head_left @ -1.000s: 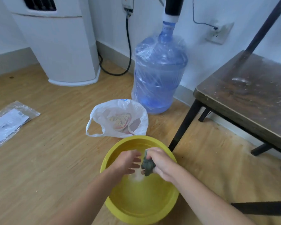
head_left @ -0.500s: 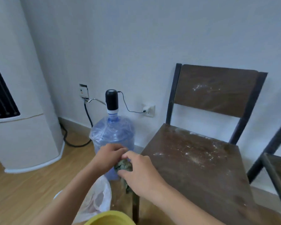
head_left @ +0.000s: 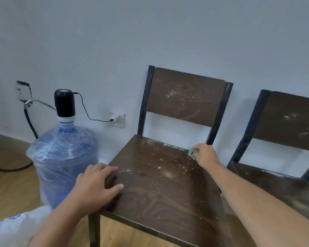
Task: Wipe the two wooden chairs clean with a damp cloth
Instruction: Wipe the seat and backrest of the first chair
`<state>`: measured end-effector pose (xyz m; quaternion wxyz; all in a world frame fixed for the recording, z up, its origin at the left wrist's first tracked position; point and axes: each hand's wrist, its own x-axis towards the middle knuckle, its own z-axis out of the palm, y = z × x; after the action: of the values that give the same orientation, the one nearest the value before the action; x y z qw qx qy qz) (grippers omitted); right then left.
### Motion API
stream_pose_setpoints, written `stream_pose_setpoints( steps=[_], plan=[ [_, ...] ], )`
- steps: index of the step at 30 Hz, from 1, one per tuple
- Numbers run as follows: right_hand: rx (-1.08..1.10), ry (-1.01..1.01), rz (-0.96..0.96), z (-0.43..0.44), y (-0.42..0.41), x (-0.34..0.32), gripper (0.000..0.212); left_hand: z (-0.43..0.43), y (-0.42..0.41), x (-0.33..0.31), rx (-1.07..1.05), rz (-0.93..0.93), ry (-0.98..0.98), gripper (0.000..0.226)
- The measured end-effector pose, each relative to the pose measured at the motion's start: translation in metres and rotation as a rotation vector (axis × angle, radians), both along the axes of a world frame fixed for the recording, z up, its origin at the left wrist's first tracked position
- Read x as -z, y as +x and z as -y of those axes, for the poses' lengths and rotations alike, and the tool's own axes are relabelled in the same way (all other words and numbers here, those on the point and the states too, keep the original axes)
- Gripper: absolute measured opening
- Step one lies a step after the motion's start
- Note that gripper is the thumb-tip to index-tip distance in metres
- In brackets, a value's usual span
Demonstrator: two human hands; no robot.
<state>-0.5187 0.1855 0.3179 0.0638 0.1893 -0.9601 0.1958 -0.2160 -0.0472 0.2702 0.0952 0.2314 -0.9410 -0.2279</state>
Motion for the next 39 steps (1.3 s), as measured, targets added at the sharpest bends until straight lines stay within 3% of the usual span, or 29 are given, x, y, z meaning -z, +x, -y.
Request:
stream_pose_setpoints(
  steps=[9,14,19,21,23,26,29,32,39],
  plan=[
    [-0.17,-0.032,-0.066,0.018,0.052,0.033,0.033,0.029,0.017,-0.016,0.12,0.012,0.185,0.08],
    [-0.357,-0.012,-0.007,0.059,0.132,0.029,0.032,0.035,0.019,-0.037,0.161,0.128,0.243,0.084],
    [-0.579,-0.019,0.015,0.095,0.228,0.022,0.037,0.035,0.031,-0.048,0.138,0.118,0.354,0.087],
    [-0.658,-0.018,0.134,0.097,0.235,0.003,0.033,0.033,0.035,-0.048,0.144,0.08,0.389,0.086],
    [-0.593,-0.071,0.215,0.103,0.207,-0.016,0.03,0.031,0.037,-0.043,0.15,0.039,0.444,0.084],
    [-0.284,-0.129,0.065,0.115,0.119,-0.023,0.029,0.028,0.039,-0.031,0.103,-0.017,0.51,0.081],
    [-0.278,-0.035,0.015,0.13,0.09,0.005,0.033,0.028,0.044,-0.022,0.089,-0.042,0.566,0.075],
    [-0.441,0.022,-0.077,0.128,0.121,0.026,0.042,0.035,0.048,-0.021,0.071,-0.025,0.543,0.078],
    [-0.93,0.009,0.021,0.079,0.218,0.02,0.04,0.04,0.051,-0.023,-0.02,-0.116,0.484,0.071]
  ],
)
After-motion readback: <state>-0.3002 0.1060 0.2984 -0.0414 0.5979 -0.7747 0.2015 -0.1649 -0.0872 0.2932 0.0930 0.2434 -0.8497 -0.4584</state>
